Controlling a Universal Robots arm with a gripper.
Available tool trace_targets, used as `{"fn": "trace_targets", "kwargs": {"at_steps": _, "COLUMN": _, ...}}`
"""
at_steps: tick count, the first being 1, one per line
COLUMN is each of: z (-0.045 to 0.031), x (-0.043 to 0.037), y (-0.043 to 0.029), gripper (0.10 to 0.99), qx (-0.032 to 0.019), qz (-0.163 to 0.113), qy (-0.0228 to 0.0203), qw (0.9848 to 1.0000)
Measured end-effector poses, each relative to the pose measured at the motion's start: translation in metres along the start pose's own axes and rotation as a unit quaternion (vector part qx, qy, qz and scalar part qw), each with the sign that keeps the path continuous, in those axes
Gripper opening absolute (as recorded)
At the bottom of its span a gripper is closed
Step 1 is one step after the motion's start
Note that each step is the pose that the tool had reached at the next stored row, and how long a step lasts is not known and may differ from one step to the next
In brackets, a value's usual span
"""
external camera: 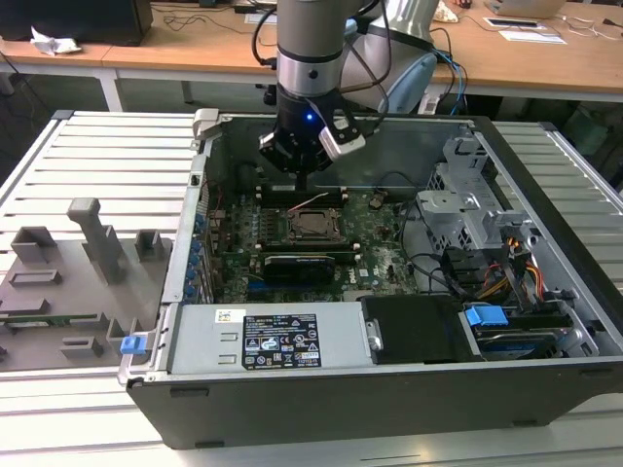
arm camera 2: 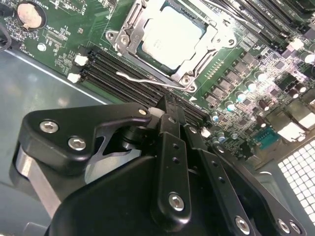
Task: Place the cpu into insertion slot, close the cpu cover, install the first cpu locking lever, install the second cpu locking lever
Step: 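Install the first cpu locking lever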
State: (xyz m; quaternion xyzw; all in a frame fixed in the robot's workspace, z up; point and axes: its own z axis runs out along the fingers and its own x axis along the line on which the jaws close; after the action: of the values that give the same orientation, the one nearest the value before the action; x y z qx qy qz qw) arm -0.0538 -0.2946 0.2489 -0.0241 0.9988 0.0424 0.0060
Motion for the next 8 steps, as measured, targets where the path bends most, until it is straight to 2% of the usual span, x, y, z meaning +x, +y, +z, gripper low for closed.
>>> {"fn": "trace_targets", "kwargs": {"at_steps": 8, "z": 0.0014, "x": 0.0, "y": -0.0001, "gripper": 0.106, "qx": 0.0, "qz": 0.0, "qy": 0.0, "qw": 1.0}}
